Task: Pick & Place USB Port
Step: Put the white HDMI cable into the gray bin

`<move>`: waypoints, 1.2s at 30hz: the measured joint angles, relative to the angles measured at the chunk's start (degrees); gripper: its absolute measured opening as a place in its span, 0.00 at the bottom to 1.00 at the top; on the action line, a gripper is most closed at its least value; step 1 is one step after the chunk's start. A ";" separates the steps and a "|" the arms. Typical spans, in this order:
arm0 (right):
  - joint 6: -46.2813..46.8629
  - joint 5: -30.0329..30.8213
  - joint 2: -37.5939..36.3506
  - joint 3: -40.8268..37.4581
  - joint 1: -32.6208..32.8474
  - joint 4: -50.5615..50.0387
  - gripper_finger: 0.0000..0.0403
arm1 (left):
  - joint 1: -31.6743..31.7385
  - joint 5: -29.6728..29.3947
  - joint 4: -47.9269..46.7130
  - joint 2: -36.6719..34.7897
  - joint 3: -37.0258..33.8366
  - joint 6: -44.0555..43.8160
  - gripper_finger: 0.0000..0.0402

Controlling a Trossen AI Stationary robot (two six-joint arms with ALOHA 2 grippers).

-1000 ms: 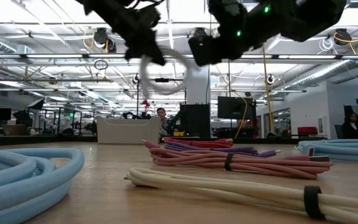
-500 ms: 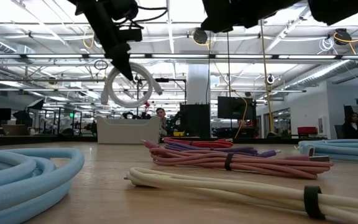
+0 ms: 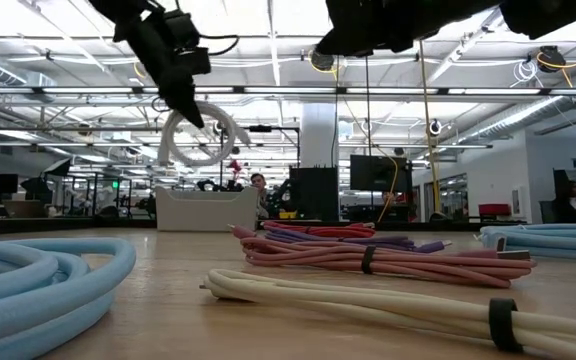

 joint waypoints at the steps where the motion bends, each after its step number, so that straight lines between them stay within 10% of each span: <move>1: 0.10 -0.77 0.00 0.00 0.00 0.03 0.42 | 1.87 2.50 -0.23 0.07 0.79 -0.40 0.07; 18: 1.39 -2.33 0.00 0.00 -0.11 -2.42 0.42 | 5.29 4.41 -27.20 25.72 26.30 11.42 0.07; 36: 3.56 -2.13 0.00 0.00 -0.15 -4.26 0.41 | 6.05 10.32 -22.15 28.68 27.58 14.48 0.07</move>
